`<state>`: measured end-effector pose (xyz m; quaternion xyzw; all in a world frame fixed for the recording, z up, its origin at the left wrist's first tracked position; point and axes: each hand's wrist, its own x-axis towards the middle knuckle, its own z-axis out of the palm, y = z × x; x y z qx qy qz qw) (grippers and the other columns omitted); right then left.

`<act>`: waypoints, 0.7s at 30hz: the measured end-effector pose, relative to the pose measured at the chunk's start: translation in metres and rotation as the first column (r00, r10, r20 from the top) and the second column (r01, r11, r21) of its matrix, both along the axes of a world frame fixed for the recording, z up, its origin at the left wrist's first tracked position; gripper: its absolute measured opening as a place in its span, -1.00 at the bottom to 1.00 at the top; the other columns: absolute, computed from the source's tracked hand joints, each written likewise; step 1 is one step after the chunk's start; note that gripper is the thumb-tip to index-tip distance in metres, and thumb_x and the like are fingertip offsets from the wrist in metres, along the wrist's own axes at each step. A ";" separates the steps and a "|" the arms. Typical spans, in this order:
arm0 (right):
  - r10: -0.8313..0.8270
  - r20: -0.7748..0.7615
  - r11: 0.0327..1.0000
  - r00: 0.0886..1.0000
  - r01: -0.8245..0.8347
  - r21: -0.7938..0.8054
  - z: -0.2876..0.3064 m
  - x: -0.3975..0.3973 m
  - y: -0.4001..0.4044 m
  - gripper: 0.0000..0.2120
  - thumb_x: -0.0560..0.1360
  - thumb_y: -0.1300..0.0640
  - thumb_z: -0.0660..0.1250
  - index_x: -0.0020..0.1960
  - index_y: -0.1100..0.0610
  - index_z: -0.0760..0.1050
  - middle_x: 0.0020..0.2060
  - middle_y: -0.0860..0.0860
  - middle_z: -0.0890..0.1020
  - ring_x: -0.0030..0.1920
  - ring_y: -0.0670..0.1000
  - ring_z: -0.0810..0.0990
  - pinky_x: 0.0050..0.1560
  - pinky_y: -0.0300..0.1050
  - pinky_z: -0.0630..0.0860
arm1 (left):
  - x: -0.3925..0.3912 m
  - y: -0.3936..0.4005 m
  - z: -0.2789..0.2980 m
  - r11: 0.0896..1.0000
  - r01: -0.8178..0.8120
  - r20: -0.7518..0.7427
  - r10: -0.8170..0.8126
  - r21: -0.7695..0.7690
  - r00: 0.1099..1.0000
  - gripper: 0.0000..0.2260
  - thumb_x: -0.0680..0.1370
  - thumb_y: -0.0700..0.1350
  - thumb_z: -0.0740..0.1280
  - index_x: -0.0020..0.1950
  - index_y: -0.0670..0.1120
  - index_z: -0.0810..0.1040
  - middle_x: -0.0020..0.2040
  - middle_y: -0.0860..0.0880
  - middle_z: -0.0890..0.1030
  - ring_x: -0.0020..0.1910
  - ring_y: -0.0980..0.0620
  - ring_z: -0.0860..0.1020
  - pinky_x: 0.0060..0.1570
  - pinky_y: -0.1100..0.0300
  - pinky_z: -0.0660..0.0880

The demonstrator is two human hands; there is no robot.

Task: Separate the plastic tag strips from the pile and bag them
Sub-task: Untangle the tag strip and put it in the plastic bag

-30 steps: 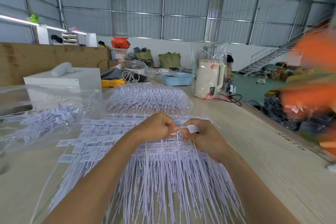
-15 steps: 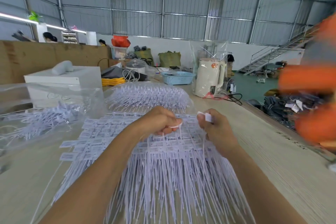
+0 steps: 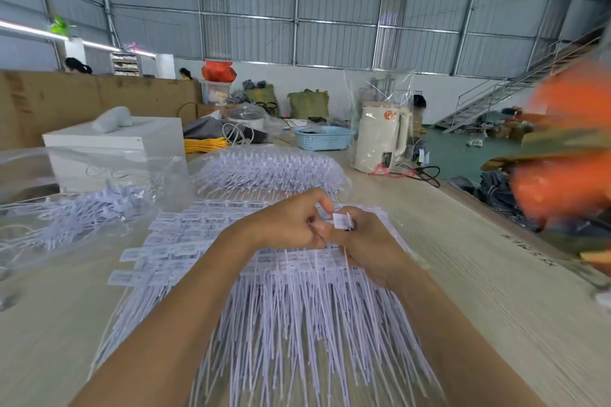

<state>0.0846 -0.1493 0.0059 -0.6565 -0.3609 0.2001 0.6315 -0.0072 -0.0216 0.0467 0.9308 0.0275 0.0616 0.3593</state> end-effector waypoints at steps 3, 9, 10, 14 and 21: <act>-0.011 -0.029 0.999 1.000 0.013 0.043 0.000 0.003 -0.003 -0.77 0.41 0.08 0.46 -0.16 0.17 0.44 -0.37 0.12 0.35 -0.44 0.00 0.28 -0.44 -0.22 0.19 | 0.001 0.006 -0.003 0.997 -0.062 -0.005 0.062 -0.045 0.998 -0.63 0.43 -0.19 0.46 0.14 0.00 0.38 -0.02 -0.10 0.58 0.06 -0.06 0.57 0.11 -0.02 0.49; -0.008 -0.080 0.996 0.997 0.016 0.093 0.002 0.002 -0.006 -0.78 0.46 0.08 0.39 -0.29 0.10 0.43 -0.51 -0.03 0.42 -0.56 -0.12 0.28 -0.59 -0.32 0.16 | -0.003 0.015 -0.003 0.996 -0.084 -0.047 0.082 -0.035 0.996 -0.75 0.51 0.04 0.35 -0.25 -0.10 0.61 -0.40 0.06 0.63 -0.41 0.13 0.56 -0.27 0.29 0.52; -0.004 -0.094 0.996 0.996 0.013 0.092 0.003 0.002 -0.007 -0.80 0.47 0.09 0.39 -0.27 0.11 0.44 -0.50 -0.03 0.42 -0.57 -0.14 0.28 -0.59 -0.32 0.16 | -0.004 0.016 -0.002 0.994 -0.089 -0.036 0.087 -0.057 0.996 -0.73 0.52 0.04 0.34 -0.31 -0.08 0.60 -0.44 0.06 0.61 -0.45 0.12 0.52 -0.35 0.30 0.47; 0.053 -0.076 0.998 0.996 -0.050 0.044 0.005 0.000 -0.009 -0.87 0.45 0.16 0.40 -0.14 0.20 0.49 -0.51 -0.01 0.41 -0.56 -0.11 0.22 -0.57 -0.31 0.12 | -0.005 0.017 0.000 0.984 -0.127 -0.009 0.127 -0.122 0.992 -0.61 0.55 -0.02 0.33 -0.50 0.00 0.59 -0.55 0.09 0.48 -0.52 0.16 0.40 -0.47 0.37 0.32; -0.035 0.200 0.997 0.979 0.020 0.074 0.006 -0.003 -0.004 -0.84 0.41 0.29 0.44 -0.24 0.29 0.46 -0.58 -0.08 0.40 -0.60 -0.17 0.24 -0.58 -0.35 0.21 | -0.004 0.015 0.000 0.966 -0.162 0.003 0.166 -0.200 0.986 -0.75 0.52 -0.11 0.37 -0.37 -0.05 0.58 -0.54 0.12 0.53 -0.54 0.23 0.42 -0.45 0.32 0.29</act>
